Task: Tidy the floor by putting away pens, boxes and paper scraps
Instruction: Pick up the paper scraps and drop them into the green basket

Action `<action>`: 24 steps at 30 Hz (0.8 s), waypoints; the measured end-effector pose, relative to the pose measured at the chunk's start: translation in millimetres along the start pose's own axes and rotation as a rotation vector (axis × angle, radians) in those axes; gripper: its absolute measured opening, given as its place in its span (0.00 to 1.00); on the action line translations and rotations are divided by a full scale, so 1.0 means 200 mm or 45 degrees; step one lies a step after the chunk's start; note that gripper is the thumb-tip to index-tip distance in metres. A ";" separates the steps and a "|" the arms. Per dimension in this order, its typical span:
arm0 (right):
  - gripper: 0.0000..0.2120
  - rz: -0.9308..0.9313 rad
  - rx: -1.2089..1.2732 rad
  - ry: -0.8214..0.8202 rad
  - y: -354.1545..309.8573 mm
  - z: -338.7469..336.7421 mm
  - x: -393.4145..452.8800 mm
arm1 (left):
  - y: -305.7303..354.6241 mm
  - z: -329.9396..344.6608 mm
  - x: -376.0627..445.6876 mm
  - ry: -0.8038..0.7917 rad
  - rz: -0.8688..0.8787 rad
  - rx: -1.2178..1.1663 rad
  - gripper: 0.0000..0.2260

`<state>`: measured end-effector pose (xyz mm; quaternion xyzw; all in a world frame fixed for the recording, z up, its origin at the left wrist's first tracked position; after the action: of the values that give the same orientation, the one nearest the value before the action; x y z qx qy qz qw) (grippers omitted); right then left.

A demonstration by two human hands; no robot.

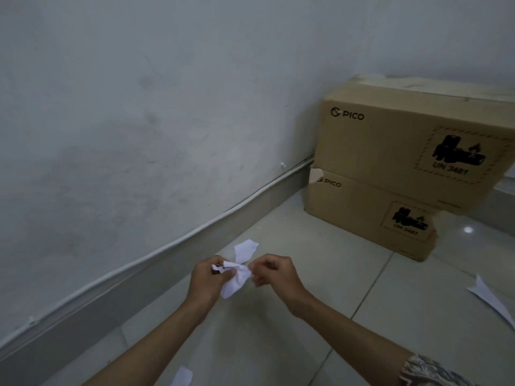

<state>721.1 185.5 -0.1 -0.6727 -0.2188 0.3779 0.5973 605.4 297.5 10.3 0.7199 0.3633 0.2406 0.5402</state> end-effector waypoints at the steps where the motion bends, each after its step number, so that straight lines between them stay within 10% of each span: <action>1: 0.10 -0.004 -0.028 0.025 0.00 0.01 0.03 | -0.03 -0.05 0.02 0.026 0.005 0.019 0.05; 11: 0.09 -0.195 -0.563 0.328 0.00 -0.03 0.42 | -0.24 -0.13 0.23 -0.054 0.049 0.494 0.16; 24: 0.30 -0.100 -1.230 -0.073 0.18 0.14 0.54 | -0.32 -0.14 0.22 0.130 0.095 0.379 0.21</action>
<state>760.6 277.1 -62.3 -0.8536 -0.4110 0.2285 0.2241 595.2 358.9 -43.6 0.7918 0.3948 0.2403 0.3993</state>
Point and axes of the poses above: each hand's wrist, its own x-axis towards the middle knuckle, its own z-axis out of the palm, y = z × x, the point moved 8 cm from there along x, towards the middle knuckle, and after that the axes turned 6 degrees about z, right-handed, at the moved point
